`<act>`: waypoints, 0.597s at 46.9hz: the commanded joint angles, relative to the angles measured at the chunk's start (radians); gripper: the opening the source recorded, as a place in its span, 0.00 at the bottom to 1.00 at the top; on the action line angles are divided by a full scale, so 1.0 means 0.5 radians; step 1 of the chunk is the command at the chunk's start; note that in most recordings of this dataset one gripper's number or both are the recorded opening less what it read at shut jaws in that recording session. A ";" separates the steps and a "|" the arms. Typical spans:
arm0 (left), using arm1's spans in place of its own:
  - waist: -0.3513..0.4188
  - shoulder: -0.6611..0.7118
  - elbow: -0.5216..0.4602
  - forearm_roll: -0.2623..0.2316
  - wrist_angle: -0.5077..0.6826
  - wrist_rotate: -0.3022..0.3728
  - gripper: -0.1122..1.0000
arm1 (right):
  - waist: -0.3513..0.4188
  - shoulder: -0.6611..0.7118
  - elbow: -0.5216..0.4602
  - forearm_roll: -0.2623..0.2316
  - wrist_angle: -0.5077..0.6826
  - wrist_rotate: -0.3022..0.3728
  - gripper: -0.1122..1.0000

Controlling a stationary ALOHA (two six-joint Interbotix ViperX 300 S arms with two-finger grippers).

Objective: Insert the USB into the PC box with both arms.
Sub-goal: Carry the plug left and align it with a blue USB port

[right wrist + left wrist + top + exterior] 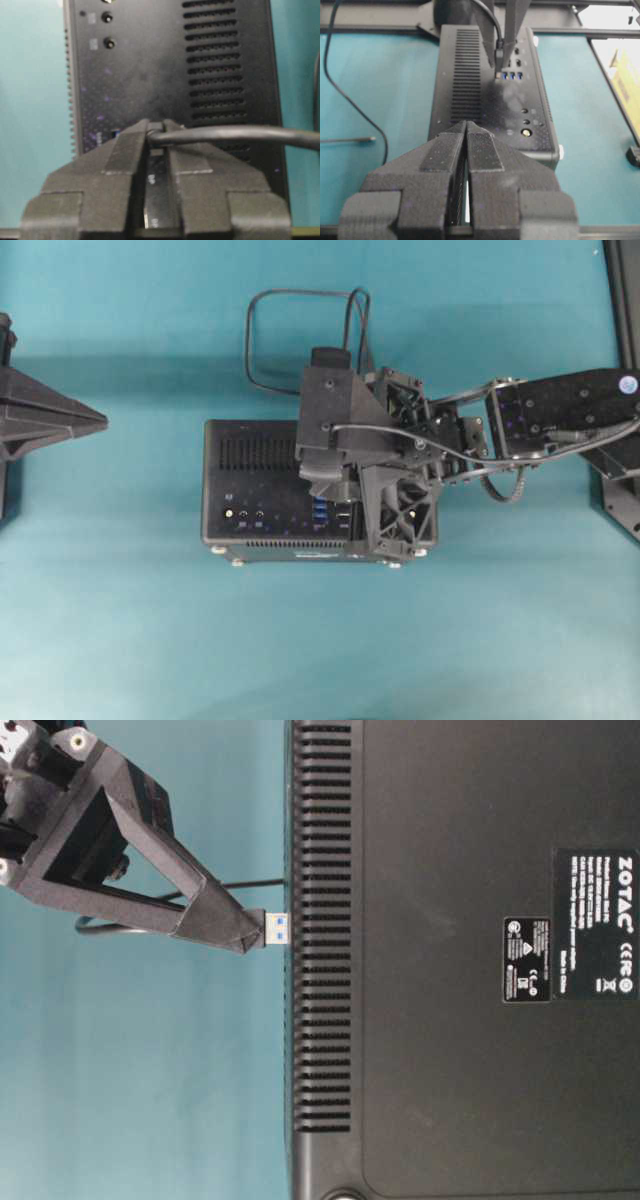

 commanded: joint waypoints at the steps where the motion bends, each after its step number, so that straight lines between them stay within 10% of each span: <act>1: 0.003 0.009 -0.034 0.003 -0.021 0.000 0.10 | 0.028 -0.003 -0.003 0.018 0.015 -0.006 0.20; 28: 0.000 0.009 -0.031 0.003 -0.021 0.000 0.10 | -0.034 0.003 0.018 -0.037 0.012 -0.009 0.20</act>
